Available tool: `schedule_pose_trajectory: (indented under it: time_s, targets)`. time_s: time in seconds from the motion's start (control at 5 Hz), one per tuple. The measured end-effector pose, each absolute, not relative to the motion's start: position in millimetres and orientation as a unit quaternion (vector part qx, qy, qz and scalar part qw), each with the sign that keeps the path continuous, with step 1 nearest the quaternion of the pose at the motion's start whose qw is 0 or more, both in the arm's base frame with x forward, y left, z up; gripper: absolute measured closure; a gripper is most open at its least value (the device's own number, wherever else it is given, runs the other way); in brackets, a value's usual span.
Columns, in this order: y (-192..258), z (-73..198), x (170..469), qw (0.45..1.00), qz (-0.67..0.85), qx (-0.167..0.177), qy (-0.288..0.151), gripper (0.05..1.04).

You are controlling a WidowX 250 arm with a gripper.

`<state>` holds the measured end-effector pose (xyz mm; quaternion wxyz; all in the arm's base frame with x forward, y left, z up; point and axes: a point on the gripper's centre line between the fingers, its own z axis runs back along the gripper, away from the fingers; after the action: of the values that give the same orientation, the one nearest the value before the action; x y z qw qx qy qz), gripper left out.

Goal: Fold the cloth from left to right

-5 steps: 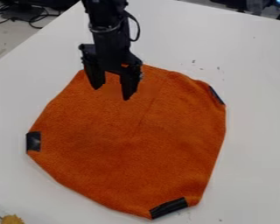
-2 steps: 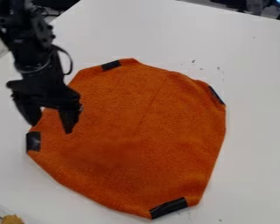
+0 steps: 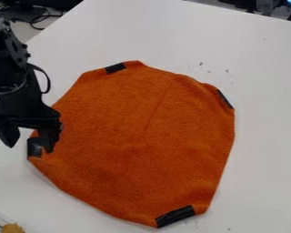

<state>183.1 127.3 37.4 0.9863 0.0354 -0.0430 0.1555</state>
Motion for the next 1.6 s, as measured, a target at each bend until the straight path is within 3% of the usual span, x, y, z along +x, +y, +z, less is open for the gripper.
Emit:
schedule_pose_trajectory:
  time_s: [0.6, 0.8, 1.2, 1.4, 1.6]
  targets:
    - [151.6, 11.1, 174.2, 0.983, 0.180, 0.025, -0.013, 0.083]
    - [156.1, 6.7, 177.5, 0.983, 0.183, 0.026, -0.012, 0.133]
    - [163.1, 1.7, 190.1, 0.981, 0.194, 0.019, -0.017, 0.650]
    - [162.1, 2.4, 192.0, 0.981, 0.194, 0.017, -0.008, 0.836]
    - [160.1, 4.6, 185.5, 0.973, 0.229, 0.030, 0.003, 0.957]
